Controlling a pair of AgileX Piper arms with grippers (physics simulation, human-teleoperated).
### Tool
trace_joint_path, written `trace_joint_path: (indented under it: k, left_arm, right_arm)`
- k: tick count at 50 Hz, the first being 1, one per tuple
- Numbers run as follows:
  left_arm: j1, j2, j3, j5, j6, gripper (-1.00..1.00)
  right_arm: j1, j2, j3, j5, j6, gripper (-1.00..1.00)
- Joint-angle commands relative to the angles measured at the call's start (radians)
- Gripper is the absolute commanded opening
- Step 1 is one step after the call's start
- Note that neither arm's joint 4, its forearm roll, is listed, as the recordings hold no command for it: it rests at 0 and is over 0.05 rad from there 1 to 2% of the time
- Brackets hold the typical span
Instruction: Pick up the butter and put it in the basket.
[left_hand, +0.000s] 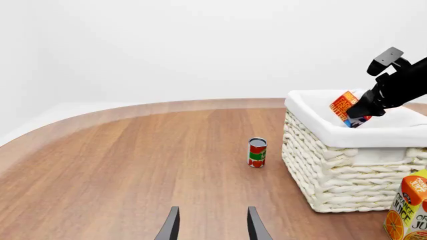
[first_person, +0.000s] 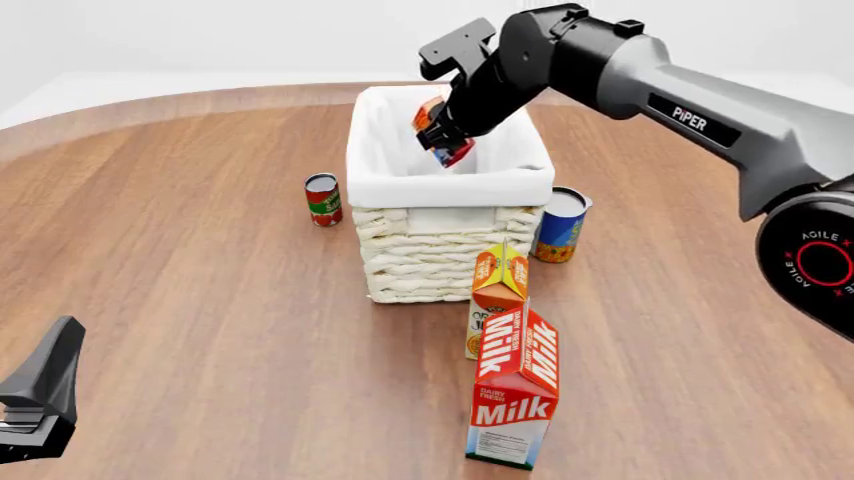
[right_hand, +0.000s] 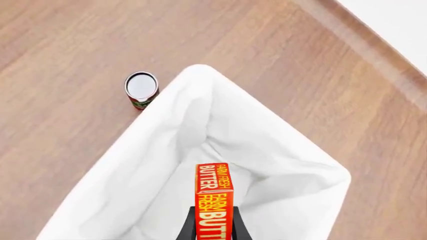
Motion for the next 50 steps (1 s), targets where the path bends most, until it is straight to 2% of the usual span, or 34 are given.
trace_joint_path:
  k: [1, 21, 22, 50]
  left_arm:
    - [0.0, 0.0, 0.0, 0.0, 0.0, 1.0]
    - [0.0, 0.0, 0.0, 0.0, 0.0, 1.0]
    - [0.0, 0.0, 0.0, 0.0, 0.0, 1.0]
    - [0.0, 0.0, 0.0, 0.0, 0.0, 1.0]
  right_arm:
    - [-0.008, -0.014, -0.013, -0.005, 0.01, -1.0]
    - [-0.008, -0.014, -0.021, -0.003, 0.021, -1.0]
    - [-0.007, -0.015, -0.02, -0.003, 0.022, 1.0]
    - [-0.014, -0.024, -0.016, -0.016, 0.019, 1.0]
